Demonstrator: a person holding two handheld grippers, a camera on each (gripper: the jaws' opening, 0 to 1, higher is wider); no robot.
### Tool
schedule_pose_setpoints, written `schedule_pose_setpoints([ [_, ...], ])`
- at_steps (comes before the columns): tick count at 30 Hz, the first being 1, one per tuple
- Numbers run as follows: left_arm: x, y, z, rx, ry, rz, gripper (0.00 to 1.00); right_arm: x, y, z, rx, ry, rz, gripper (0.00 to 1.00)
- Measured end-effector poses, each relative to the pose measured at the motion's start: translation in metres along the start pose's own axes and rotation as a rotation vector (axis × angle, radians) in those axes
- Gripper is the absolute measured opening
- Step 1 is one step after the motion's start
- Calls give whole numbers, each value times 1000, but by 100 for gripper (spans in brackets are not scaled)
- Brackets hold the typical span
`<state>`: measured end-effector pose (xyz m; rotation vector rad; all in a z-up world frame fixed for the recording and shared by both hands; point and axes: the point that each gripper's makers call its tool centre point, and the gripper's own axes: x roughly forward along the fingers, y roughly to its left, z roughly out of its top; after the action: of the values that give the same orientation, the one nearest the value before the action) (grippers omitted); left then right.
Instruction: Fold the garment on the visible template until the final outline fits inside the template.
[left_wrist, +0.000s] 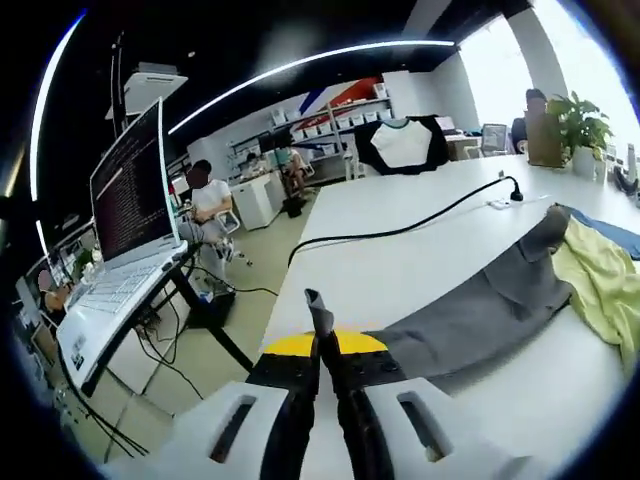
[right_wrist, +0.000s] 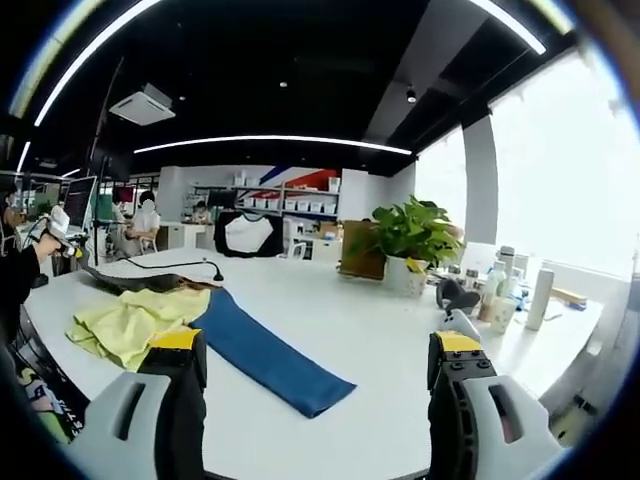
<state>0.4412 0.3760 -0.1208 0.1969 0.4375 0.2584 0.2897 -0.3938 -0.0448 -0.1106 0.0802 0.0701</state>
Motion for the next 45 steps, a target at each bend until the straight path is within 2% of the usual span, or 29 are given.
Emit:
schedule_pose_setpoints([
  [7, 1, 5, -28, -36, 46, 16, 5, 2, 3, -1, -2, 3, 12, 94],
  [9, -2, 5, -30, -50, 34, 19, 5, 3, 3, -2, -3, 5, 11, 94],
  [15, -6, 8, -47, -84, 49, 42, 5, 4, 3, -4, -1, 10, 12, 94],
  [19, -10, 11, -50, -59, 37, 50, 7, 5, 3, -6, 0, 14, 10, 94],
  [25, -14, 15, -62, -95, 55, 52, 7, 6, 6, -7, -3, 17, 21, 94],
  [34, -27, 28, -59, -65, 34, 91, 15, 7, 3, -10, 3, 22, 13, 94],
  [36, -33, 36, -54, -31, 16, 122, 14, 7, 4, -10, 1, 24, 16, 94],
  [39, -44, 44, -44, -36, -14, 142, 14, 7, 6, -10, 2, 24, 17, 94],
  [42, -45, 38, -36, -57, -34, 94, 15, 7, 7, -11, -1, 27, 19, 94],
  [45, -41, 20, -24, -11, -77, 17, 17, 7, 9, -10, -2, 27, 20, 94],
])
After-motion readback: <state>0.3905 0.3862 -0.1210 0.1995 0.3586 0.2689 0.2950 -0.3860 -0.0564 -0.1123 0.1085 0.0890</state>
